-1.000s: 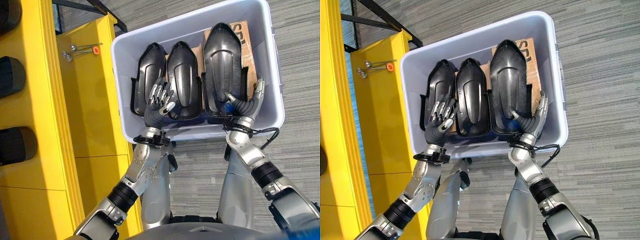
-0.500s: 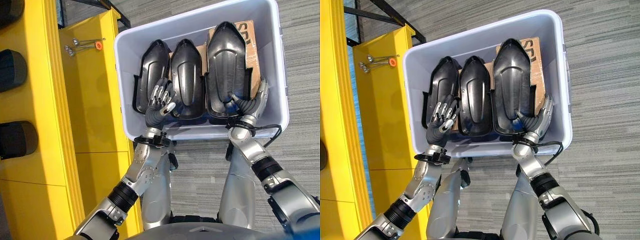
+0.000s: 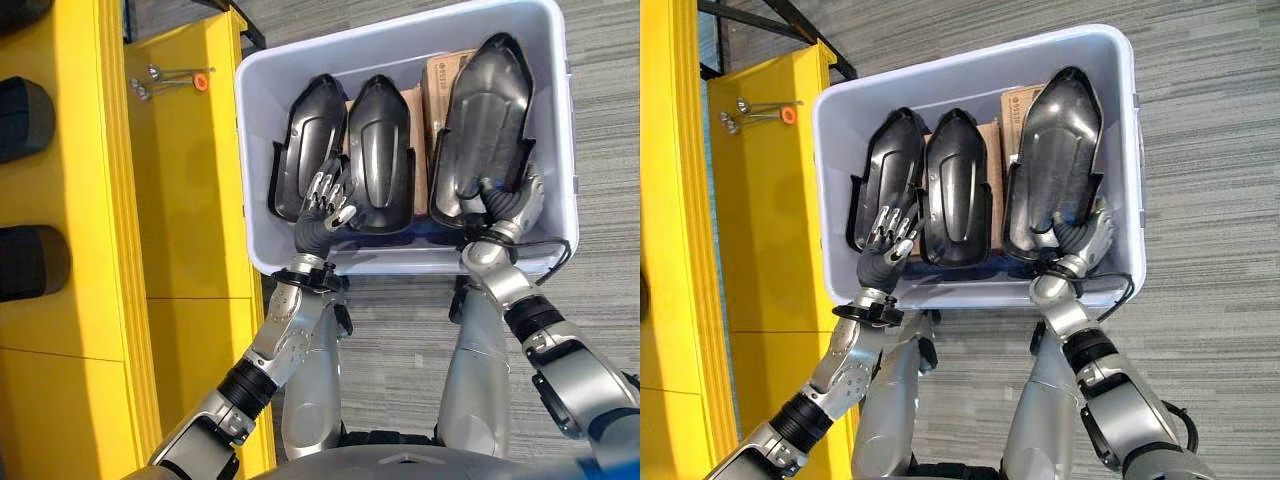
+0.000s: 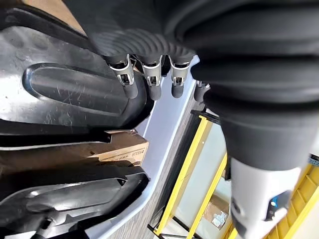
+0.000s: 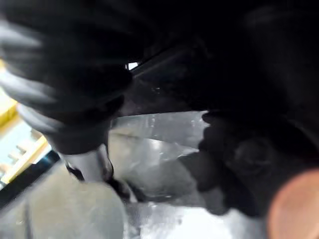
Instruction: Move parts from the plastic box to the shelf.
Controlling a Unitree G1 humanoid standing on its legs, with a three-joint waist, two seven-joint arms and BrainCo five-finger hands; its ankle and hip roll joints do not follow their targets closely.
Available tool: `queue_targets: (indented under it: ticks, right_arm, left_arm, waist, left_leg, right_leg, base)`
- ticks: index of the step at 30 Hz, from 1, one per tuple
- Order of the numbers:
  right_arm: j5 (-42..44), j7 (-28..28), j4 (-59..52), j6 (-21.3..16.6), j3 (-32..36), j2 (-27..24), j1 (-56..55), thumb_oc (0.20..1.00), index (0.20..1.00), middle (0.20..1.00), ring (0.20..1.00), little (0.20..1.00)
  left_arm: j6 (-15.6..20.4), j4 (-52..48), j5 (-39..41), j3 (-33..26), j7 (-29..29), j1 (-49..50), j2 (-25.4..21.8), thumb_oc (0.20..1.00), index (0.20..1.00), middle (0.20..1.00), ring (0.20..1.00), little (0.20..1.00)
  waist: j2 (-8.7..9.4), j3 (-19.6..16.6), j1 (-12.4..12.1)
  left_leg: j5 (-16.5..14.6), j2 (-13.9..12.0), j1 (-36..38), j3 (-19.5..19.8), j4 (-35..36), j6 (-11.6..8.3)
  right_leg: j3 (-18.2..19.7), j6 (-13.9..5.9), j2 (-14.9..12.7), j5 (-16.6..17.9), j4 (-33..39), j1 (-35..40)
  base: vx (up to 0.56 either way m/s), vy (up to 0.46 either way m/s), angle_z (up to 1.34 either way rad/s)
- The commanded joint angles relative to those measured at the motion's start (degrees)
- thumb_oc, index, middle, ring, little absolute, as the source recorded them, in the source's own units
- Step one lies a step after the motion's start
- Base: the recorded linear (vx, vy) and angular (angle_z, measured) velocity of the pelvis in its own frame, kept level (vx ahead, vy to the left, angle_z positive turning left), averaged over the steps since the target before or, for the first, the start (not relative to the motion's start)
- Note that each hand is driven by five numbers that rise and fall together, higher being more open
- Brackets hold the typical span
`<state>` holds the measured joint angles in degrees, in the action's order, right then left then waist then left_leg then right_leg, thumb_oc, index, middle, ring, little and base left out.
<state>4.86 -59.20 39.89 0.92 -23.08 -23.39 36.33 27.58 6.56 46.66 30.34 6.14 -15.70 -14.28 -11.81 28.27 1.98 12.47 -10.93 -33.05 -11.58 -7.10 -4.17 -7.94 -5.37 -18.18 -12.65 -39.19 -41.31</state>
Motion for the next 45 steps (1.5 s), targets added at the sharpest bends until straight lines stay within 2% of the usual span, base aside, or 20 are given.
queue_targets:
  ticks: [1,5,15,18,21,23,26,27,28,29,32,38,42,45]
  right_arm:
    - [2.04,2.67,7.73,6.27,-1.07,2.39,1.19,0.200,0.200,0.200,0.200,0.200]
    - [3.21,3.07,11.00,6.79,-0.78,1.82,1.84,0.200,0.200,0.200,0.200,0.200]
    - [2.00,1.41,12.68,4.36,-0.50,1.72,1.07,0.200,0.200,0.200,0.200,0.200]
    - [1.78,0.18,12.39,2.79,-0.67,1.35,0.74,0.200,0.200,0.200,0.200,0.200]
    - [-0.40,-2.14,9.86,-1.32,-0.26,0.72,-0.42,0.200,0.200,0.200,0.200,0.200]
    - [-2.35,-4.07,6.95,-4.70,0.05,0.17,-1.04,0.200,0.200,0.200,0.200,0.200]
    - [-6.21,-6.05,-0.26,-6.89,1.46,-1.22,-2.39,0.200,0.200,0.200,0.200,0.200]
    - [-7.34,-6.17,-4.07,-7.05,2.53,-1.77,-3.52,0.200,0.200,0.200,0.200,0.200]
    - [-9.96,-7.06,-11.12,-8.81,4.44,-2.71,-6.25,0.200,0.200,0.200,0.200,0.200]
    - [-12.45,-7.83,-16.43,-9.68,5.92,-3.11,-8.12,0.200,0.200,0.200,0.200,0.200]
    - [-16.16,-7.97,-23.95,-9.86,7.58,-3.69,-10.94,0.200,0.200,0.200,0.200,0.200]
    - [-17.93,-6.55,-31.74,-10.55,9.35,-4.18,-13.49,0.200,0.200,0.200,0.200,0.200]
    - [-17.49,-4.89,-35.31,-10.03,10.05,-4.39,-14.62,0.200,0.200,0.200,0.200,0.200]
    - [-13.90,-0.51,-37.35,-10.37,10.61,-4.43,-15.44,0.200,0.200,0.200,0.200,0.200]
  left_arm:
    - [1.16,-1.82,0.01,-0.53,-2.54,-3.37,-1.50,1.000,1.000,1.000,1.000,1.000]
    - [0.86,-1.24,-0.11,-0.32,-3.02,-3.72,-2.07,1.000,1.000,1.000,1.000,1.000]
    - [1.71,-1.07,-0.37,-0.72,-3.87,-3.51,-2.89,1.000,1.000,1.000,1.000,1.000]
    - [1.71,-1.27,-0.34,-0.79,-3.55,-3.48,-2.73,1.000,1.000,1.000,1.000,1.000]
    - [1.53,-1.65,-0.82,-1.44,-3.25,-3.09,-2.82,1.000,1.000,1.000,1.000,1.000]
    - [1.66,-2.05,-0.87,-1.85,-3.27,-2.56,-2.98,1.000,1.000,1.000,1.000,1.000]
    - [1.23,-3.44,-1.48,-2.79,-1.93,-1.71,-3.20,1.000,1.000,1.000,1.000,1.000]
    - [1.20,-3.80,-1.51,-3.40,-1.52,-1.12,-3.34,1.000,1.000,1.000,1.000,1.000]
    - [1.64,-4.55,-1.19,-4.50,-1.18,0.28,-3.42,1.000,1.000,1.000,1.000,1.000]
    - [1.93,-5.18,-1.15,-5.53,-1.71,1.25,-3.27,1.000,1.000,1.000,1.000,1.000]
    - [2.27,-6.00,-0.95,-6.52,-2.04,3.20,-3.16,1.000,1.000,1.000,1.000,1.000]
    - [1.83,-6.36,-1.69,-8.00,-2.33,5.92,-3.29,1.000,1.000,1.000,1.000,1.000]
    - [-0.34,-6.05,-2.08,-8.39,-1.76,7.55,-2.94,1.000,1.000,1.000,1.000,1.000]
    - [-0.90,-6.33,-1.74,-8.53,-1.76,9.18,-2.79,1.000,1.000,1.000,1.000,1.000]
  waist:
    - [-0.13,1.52,-3.17]
    - [0.19,1.52,-3.60]
    - [0.87,1.52,-3.66]
    - [0.96,1.52,-3.38]
    - [1.37,1.52,-2.79]
    - [1.65,1.52,-2.40]
    - [2.34,1.52,-1.55]
    - [2.64,1.52,-1.07]
    - [3.23,1.52,0.00]
    - [3.16,1.52,0.46]
    - [3.58,1.52,1.37]
    - [4.03,1.39,2.22]
    - [4.21,-0.96,2.28]
    - [4.42,-2.63,2.07]
  left_leg:
    - [-11.13,5.05,-0.66,-1.13,-3.86,1.29]
    - [-11.40,5.17,-1.00,-0.73,-4.35,1.54]
    - [-11.88,5.38,0.82,-0.07,-4.61,1.92]
    - [-11.82,5.20,1.85,-0.25,-4.46,1.77]
    - [-11.86,4.88,4.52,-0.54,-3.67,1.68]
    - [-11.89,4.61,6.25,-0.85,-3.09,1.69]
    - [-11.99,4.39,9.36,-1.08,-2.13,1.54]
    - [-12.05,4.22,10.80,-1.25,-1.79,1.48]
    - [-12.24,3.76,13.76,-1.61,-1.18,1.27]
    - [-11.30,2.98,15.01,-2.36,-0.60,1.58]
    - [-11.64,2.51,18.58,-2.61,-0.18,1.39]
    - [-11.68,1.85,24.01,-3.04,1.01,0.92]
    - [-11.67,1.66,26.39,-3.16,1.75,0.75]
    - [-11.69,1.63,28.37,-3.13,2.64,0.62]
  right_leg:
    - [-3.82,4.85,5.93,-1.45,1.77,1.09]
    - [-4.23,4.93,6.01,-1.69,1.19,1.29]
    - [-4.56,5.08,6.64,-1.83,1.81,3.78]
    - [-4.45,5.05,6.75,-1.89,2.00,4.71]
    - [-4.35,4.87,6.97,-1.83,3.10,7.11]
    - [-4.36,4.70,7.08,-1.63,4.05,8.62]
    - [-4.35,4.41,7.26,-1.56,5.44,11.41]
    - [-4.21,4.29,7.31,-1.51,5.99,12.62]
    - [-4.01,4.21,7.44,-1.43,7.45,15.37]
    - [-4.37,4.78,7.94,-0.03,8.91,16.55]
    - [-4.33,4.88,8.09,-0.04,10.34,20.16]
    - [-4.49,5.08,7.99,-0.07,12.82,26.51]
    - [-4.91,5.29,7.94,-0.13,14.98,30.41]
    - [-5.42,5.38,8.09,-0.14,16.61,33.32]
  base:
    - [0.01,-0.039,0.00]
    - [-0.01,-0.035,0.07]
    - [-0.01,-0.032,0.04]
    - [0.00,0.000,0.00]
    - [0.00,0.000,0.00]
    - [0.00,0.000,0.00]
    - [0.02,0.049,-0.05]
    - [0.05,0.094,-0.13]
    - [-0.01,0.121,-0.20]
    - [-0.02,0.120,-0.21]
    - [0.01,0.062,-0.15]
    - [0.04,0.035,-0.08]
    - [0.09,0.048,-0.06]
    - [0.10,0.053,0.00]
